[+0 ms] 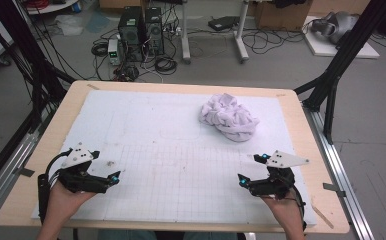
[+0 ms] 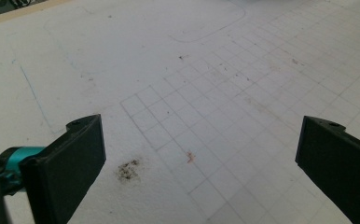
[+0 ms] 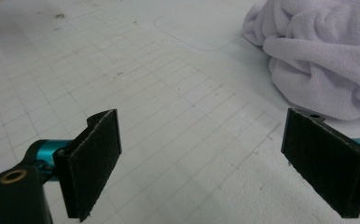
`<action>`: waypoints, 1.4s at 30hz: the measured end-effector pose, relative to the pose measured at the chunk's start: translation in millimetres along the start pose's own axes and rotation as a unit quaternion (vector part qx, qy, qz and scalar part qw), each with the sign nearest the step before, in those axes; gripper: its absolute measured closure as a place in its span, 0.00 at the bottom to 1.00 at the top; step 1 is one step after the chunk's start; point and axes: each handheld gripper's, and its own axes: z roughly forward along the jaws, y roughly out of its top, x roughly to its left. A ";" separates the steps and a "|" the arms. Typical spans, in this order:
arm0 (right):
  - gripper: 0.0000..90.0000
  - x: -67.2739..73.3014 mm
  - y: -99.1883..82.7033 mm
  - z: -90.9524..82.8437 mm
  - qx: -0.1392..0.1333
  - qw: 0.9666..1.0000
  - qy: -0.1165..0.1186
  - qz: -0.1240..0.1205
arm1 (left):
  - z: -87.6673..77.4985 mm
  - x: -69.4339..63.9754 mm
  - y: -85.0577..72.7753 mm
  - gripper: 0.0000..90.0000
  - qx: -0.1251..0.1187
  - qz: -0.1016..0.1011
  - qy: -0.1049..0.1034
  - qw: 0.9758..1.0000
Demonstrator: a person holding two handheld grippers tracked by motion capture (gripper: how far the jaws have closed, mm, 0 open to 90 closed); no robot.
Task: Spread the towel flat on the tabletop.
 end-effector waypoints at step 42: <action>0.12 -23.3 34.8 26.4 0.010 1.000 0.010 -0.012 | 3.3 -1.8 11.0 0.02 -0.014 0.005 -0.010 1.000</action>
